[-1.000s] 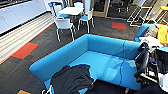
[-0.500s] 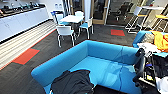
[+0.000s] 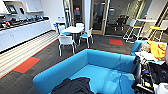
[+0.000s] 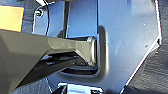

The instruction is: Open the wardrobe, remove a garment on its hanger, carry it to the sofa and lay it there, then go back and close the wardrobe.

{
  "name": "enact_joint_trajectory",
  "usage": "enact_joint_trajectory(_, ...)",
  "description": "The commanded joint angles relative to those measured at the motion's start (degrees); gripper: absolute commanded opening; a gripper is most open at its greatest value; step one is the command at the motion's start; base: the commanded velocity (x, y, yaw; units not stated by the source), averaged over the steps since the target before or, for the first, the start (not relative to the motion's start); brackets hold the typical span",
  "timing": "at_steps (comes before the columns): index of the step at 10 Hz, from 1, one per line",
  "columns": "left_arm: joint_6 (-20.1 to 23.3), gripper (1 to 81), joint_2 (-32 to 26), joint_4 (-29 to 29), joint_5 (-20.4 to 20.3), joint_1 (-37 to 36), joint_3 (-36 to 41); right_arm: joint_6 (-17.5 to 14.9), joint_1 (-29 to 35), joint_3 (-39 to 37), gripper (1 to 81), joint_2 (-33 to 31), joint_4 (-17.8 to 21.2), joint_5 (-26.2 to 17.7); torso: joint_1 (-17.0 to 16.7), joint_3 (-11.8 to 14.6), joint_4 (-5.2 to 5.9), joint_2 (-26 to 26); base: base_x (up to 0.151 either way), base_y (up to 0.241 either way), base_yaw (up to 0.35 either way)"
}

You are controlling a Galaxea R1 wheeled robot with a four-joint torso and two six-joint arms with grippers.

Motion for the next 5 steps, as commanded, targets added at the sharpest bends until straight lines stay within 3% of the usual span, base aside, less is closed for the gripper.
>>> enact_joint_trajectory(1, 0.29, 81.1, 0.12, 0.87, 2.38, -1.46, -0.2, -0.07, 0.5, 0.26, 81.1, 0.63, -0.38, -3.4, 0.07, -0.02, 0.0, 0.0, 0.0, 0.0, 0.0)
enact_joint_trajectory(5, 0.2, 81.1, 3.2, 0.69, 2.38, -1.46, -4.15, 0.11, 0.76, 0.08, 81.1, 0.81, -0.37, -3.84, 0.07, 0.54, 0.0, -0.05, 0.0, 0.0, 0.0)
